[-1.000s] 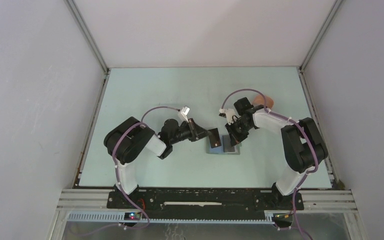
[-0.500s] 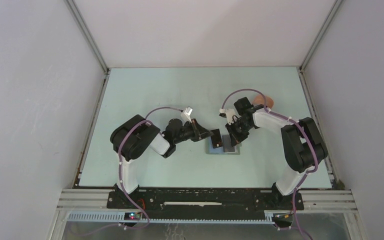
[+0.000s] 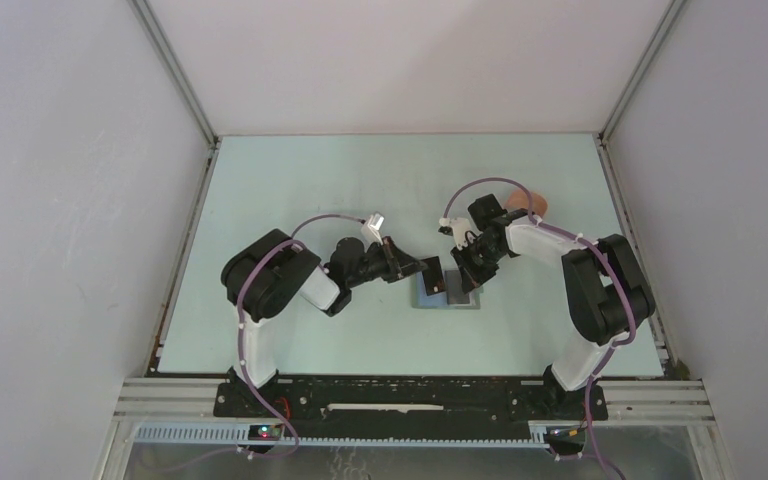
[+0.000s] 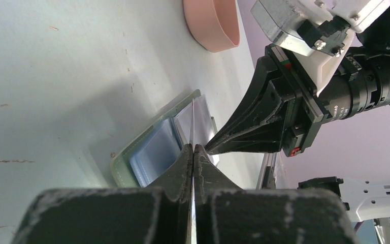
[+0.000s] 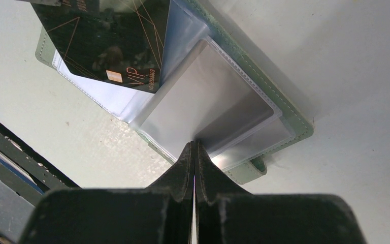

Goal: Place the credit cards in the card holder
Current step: Insert the credit card into the card holder.

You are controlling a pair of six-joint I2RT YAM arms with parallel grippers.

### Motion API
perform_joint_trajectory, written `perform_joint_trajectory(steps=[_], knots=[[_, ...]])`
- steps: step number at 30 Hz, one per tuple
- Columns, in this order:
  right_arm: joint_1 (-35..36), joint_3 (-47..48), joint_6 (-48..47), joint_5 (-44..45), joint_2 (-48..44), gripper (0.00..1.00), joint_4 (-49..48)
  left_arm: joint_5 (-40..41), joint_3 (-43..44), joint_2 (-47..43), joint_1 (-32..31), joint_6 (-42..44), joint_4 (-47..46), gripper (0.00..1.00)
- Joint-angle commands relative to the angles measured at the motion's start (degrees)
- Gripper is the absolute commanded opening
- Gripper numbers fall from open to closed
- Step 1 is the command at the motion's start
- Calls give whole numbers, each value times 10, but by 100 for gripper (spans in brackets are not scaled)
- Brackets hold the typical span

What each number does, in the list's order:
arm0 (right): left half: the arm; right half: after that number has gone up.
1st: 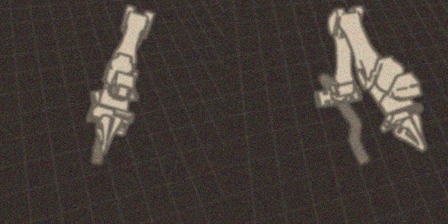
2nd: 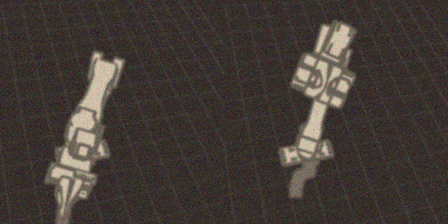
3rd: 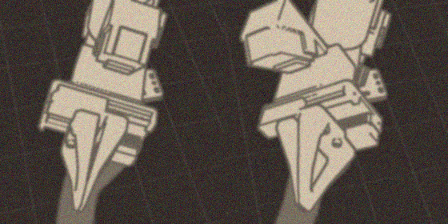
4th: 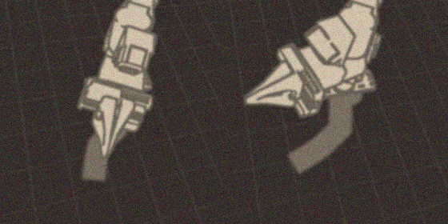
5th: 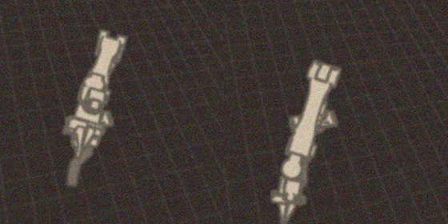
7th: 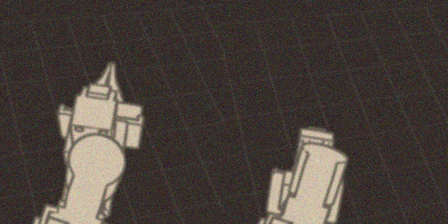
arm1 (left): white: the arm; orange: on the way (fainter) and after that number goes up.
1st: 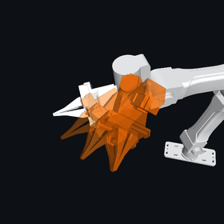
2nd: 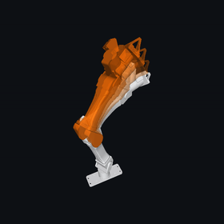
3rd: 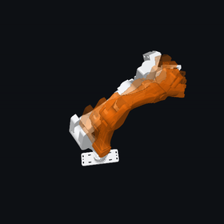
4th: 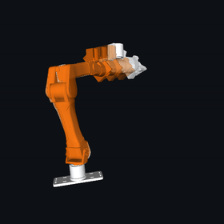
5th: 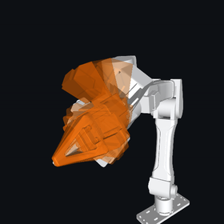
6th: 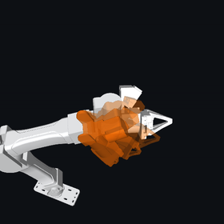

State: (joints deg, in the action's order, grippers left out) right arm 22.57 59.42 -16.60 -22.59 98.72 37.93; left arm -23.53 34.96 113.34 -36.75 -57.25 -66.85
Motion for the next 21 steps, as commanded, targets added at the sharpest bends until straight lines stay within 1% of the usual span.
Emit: perform_joint_trajectory(steps=[1, 13, 21], knots=[[0, 17, -4, 6, 8, 0, 3, 2, -11, -13, -2, -11, -39, 0], [0, 17, -5, 9, 10, 0, 3, 0, -19, -14, -2, -25, -55, 0], [1, 17, -5, 10, 11, 0, 2, 8, -10, 8, -2, -22, -46, 0]])
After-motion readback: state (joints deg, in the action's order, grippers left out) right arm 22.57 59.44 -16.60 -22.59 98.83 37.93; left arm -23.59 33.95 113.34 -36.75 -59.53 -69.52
